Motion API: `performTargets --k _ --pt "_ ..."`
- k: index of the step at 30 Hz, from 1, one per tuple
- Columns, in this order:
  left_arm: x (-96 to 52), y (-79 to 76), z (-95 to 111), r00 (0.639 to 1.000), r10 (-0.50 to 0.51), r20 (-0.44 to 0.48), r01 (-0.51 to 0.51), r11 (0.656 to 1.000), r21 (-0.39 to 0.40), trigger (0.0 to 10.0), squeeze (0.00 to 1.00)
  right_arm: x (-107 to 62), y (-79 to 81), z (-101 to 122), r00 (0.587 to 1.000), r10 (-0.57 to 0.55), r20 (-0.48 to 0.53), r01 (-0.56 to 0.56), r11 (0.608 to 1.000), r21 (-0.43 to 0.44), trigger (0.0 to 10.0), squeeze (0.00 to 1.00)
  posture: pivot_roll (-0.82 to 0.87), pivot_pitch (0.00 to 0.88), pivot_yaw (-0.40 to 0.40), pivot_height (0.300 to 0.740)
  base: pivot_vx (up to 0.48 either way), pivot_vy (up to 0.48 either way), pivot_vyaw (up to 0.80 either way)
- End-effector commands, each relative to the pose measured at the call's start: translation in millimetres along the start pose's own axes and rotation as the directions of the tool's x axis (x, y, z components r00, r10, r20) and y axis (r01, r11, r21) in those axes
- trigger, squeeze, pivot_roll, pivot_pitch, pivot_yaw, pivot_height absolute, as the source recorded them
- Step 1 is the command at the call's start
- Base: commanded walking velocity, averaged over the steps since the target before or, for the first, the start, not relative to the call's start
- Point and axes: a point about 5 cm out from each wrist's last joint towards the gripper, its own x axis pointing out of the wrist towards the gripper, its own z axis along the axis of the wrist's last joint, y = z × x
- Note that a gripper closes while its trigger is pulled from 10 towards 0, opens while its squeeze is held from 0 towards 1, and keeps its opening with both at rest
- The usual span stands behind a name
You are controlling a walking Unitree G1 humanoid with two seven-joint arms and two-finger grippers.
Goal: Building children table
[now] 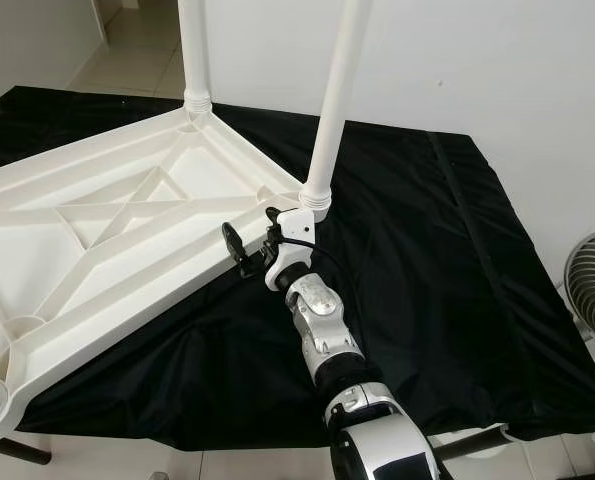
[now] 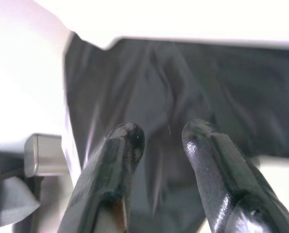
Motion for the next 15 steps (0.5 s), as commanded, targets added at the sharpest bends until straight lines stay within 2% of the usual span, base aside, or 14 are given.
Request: performTargets --k 1,3,5,8,12,13,14,15 --pt "5.2 -4.1 6.9 0.992 0.116 0.044 -0.113 0.99 -0.081 10.0 0.0 -4.1 -2.8 -4.7 1.0 -0.011 -0.012 0.011 1.0 0.002 10.0 0.0 0.42 0.115 -0.052 0.74 0.0 0.0 0.0" --pt "12.9 -13.2 26.0 0.974 0.172 0.145 -0.139 0.967 -0.212 10.0 0.0 -5.3 -4.3 -5.0 1.0 -0.013 -0.013 0.013 1.0 -0.002 10.0 0.0 0.41 0.115 -0.055 0.74 0.0 0.0 0.0" --pt "12.9 -13.2 26.0 0.974 0.172 0.145 -0.139 0.967 -0.212 10.0 0.0 -5.3 -4.3 -5.0 1.0 -0.013 -0.013 0.013 1.0 -0.002 10.0 0.0 0.41 0.115 -0.055 0.74 0.0 0.0 0.0" --pt "21.3 -25.8 46.1 0.953 0.195 0.23 -0.113 0.938 -0.327 10.0 0.0 -5.7 -5.6 -5.2 1.0 -0.014 -0.015 0.014 1.0 -0.005 10.0 0.0 0.41 0.114 -0.061 0.74 0.0 0.0 0.0" --pt "26.8 -30.4 53.5 0.945 0.216 0.247 -0.11 0.918 -0.382 10.0 0.0 -5.6 -5.9 -5.3 1.0 -0.013 -0.016 0.013 1.0 -0.008 10.0 0.0 0.4 0.114 -0.062 0.74 0.0 0.0 0.0" --pt "31.8 -37.3 65.4 0.933 0.224 0.283 -0.089 0.903 -0.42 10.0 0.0 -6.1 -6.6 -5.4 1.0 -0.013 -0.017 0.013 1.0 -0.011 10.0 0.0 0.39 0.114 -0.064 0.74 0.0 0.0 0.0" --pt "31.8 -37.3 65.4 0.933 0.224 0.283 -0.089 0.903 -0.42 10.0 0.0 -6.1 -6.6 -5.4 1.0 -0.013 -0.017 0.013 1.0 -0.011 10.0 0.0 0.39 0.114 -0.064 0.74 0.0 0.0 0.0" --pt "35.6 -43.7 76.1 0.921 0.228 0.315 -0.063 0.887 -0.457 10.0 0.0 -6.5 -7.4 -5.6 1.0 -0.012 -0.02 0.012 1.0 -0.016 10.0 0.0 0.39 0.114 -0.064 0.74 0.0 0.0 0.0"
